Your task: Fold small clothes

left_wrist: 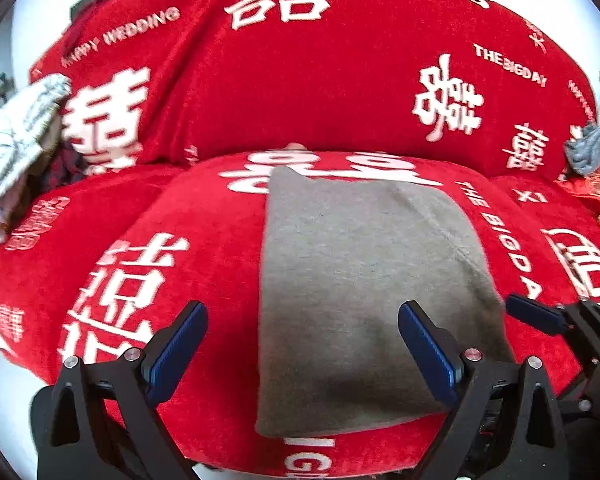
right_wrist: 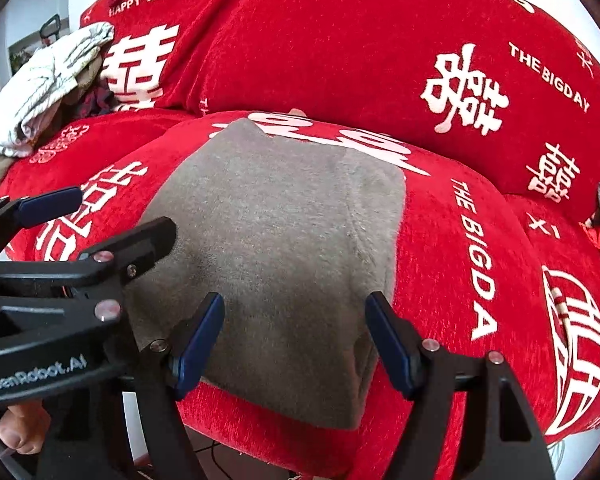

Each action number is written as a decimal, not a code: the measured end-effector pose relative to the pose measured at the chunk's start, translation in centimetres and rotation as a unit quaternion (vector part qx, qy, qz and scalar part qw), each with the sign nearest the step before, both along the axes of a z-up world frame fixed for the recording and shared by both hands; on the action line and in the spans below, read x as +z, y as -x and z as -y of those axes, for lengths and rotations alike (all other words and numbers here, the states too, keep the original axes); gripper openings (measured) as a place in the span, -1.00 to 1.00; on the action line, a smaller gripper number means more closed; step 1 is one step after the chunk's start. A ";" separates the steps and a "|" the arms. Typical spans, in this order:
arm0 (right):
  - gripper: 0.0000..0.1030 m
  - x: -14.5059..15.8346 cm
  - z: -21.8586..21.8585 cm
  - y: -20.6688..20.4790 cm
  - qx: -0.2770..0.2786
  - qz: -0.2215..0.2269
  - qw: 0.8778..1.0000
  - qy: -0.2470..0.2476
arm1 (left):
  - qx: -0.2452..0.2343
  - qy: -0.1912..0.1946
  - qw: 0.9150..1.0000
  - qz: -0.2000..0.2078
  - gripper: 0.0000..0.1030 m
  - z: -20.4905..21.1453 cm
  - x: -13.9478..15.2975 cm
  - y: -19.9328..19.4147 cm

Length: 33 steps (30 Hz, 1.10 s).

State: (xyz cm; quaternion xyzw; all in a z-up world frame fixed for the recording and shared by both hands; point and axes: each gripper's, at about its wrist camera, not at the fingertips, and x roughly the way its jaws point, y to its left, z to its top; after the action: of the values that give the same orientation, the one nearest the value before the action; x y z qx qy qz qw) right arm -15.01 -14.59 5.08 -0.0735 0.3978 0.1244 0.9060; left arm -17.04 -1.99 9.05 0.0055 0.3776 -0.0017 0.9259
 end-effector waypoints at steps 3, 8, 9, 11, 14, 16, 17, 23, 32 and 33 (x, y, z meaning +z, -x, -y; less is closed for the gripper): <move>0.48 0.2 0.2 0.2 -0.003 0.003 1.000 -0.004 | 0.003 -0.004 1.000 0.009 0.88 0.2 0.2 0.4; 0.47 0.4 0.1 0.5 -0.001 0.006 1.000 -0.004 | -0.004 -0.006 1.000 0.012 0.88 0.5 0.4 0.8; 0.47 0.5 0.0 0.5 0.000 0.007 1.000 -0.004 | -0.004 -0.007 1.000 0.013 0.88 0.6 0.5 0.8; 0.47 0.7 -0.1 0.6 0.003 0.010 1.000 -0.003 | -0.004 -0.007 1.000 0.013 0.88 0.5 0.5 0.8; 0.47 0.9 -0.3 0.8 0.003 0.013 1.000 -0.004 | -0.003 -0.006 1.000 0.011 0.88 0.5 0.5 0.8; 0.47 1.0 -0.2 0.8 0.003 0.013 1.000 -0.006 | -0.002 -0.007 1.000 0.011 0.88 0.5 0.4 0.9; 0.47 1.0 -0.2 0.8 0.004 0.014 1.000 -0.007 | -0.001 -0.008 1.000 0.010 0.88 0.5 0.4 0.8; 0.47 1.1 -0.3 0.9 0.005 0.015 1.000 -0.006 | 0.000 -0.009 1.000 0.006 0.88 0.5 0.3 0.8; 0.47 1.1 -0.4 0.9 0.004 0.015 1.000 -0.006 | 0.000 -0.009 1.000 0.000 0.88 0.4 0.2 0.6; 0.47 1.1 -0.4 0.9 0.004 0.015 1.000 -0.006 | -0.001 -0.009 1.000 0.000 0.88 0.4 0.2 0.6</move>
State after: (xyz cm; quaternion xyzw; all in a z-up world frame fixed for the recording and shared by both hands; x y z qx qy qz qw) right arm -15.93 -14.23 6.17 -0.0717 0.3833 0.1292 0.9117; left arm -17.64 -2.35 9.23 0.0142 0.3773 0.0010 0.9260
